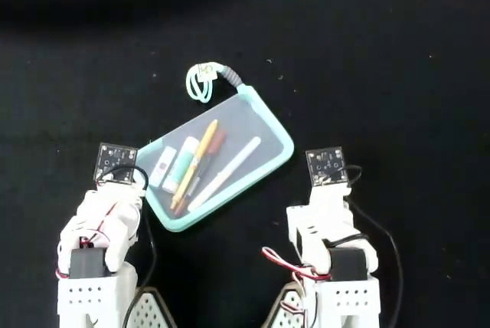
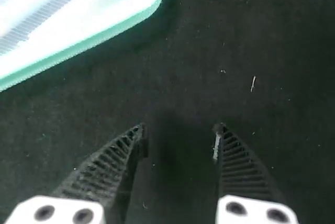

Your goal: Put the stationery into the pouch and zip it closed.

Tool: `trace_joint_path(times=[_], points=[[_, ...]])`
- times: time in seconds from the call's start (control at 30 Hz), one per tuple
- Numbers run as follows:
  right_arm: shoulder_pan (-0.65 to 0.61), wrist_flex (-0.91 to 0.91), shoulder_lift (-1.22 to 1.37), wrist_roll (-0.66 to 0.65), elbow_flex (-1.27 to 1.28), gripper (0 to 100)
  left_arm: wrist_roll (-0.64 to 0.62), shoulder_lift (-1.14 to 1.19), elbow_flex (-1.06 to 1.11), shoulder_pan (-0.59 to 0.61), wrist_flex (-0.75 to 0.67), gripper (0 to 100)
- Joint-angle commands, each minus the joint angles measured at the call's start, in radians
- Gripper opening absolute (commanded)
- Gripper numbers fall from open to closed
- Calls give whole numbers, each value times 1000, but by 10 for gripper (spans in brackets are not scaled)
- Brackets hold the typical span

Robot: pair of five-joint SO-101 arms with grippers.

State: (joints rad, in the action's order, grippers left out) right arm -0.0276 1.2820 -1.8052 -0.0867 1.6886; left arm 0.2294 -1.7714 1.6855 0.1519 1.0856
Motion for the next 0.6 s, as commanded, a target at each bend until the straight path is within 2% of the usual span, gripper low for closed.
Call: trace_joint_path(times=[0.0, 0.1, 0.23, 0.27, 0.4, 0.57], points=[[14, 5, -45, -6, -2, 198, 3, -5, 16, 5, 97, 30], [11, 5, -45, -6, -2, 198, -5, -5, 16, 4, 167, 30], [11, 5, -45, -6, -2, 198, -12, -5, 16, 4, 164, 30], [11, 5, -45, -6, -2, 198, -44, -5, 16, 4, 164, 30], [11, 5, -45, -6, -2, 198, -307, -5, 16, 7, 166, 30], [11, 5, -45, -6, -2, 198, -253, -5, 16, 50, 166, 30]])
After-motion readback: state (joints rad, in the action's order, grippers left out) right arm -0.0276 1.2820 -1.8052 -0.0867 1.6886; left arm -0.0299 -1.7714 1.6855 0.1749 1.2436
